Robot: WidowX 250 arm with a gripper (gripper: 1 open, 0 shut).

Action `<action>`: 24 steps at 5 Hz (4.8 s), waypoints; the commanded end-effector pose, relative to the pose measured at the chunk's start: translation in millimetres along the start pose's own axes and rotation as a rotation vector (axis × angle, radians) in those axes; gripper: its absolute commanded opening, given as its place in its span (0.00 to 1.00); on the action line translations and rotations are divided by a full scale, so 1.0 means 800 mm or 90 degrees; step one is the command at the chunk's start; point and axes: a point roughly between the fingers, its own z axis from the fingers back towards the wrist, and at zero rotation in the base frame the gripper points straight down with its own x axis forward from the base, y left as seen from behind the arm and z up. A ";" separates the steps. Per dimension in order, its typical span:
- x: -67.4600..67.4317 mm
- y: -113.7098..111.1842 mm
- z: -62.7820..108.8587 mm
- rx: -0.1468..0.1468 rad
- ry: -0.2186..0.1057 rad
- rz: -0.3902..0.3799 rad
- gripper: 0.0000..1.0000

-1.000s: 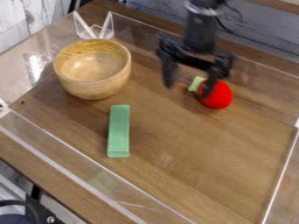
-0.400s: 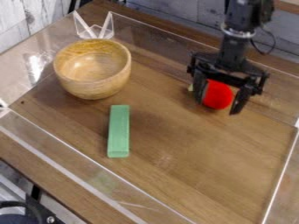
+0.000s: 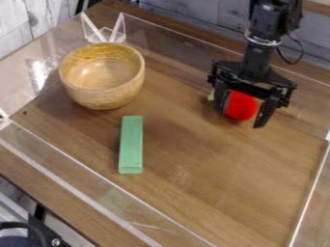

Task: Move the red object to the left side of the table

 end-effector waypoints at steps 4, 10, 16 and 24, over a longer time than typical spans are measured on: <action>0.028 0.020 0.018 -0.018 -0.030 0.031 1.00; 0.031 0.027 0.016 -0.004 0.008 0.032 1.00; 0.002 0.047 0.077 -0.003 -0.009 0.015 0.00; 0.015 0.014 0.011 -0.048 -0.002 -0.001 0.00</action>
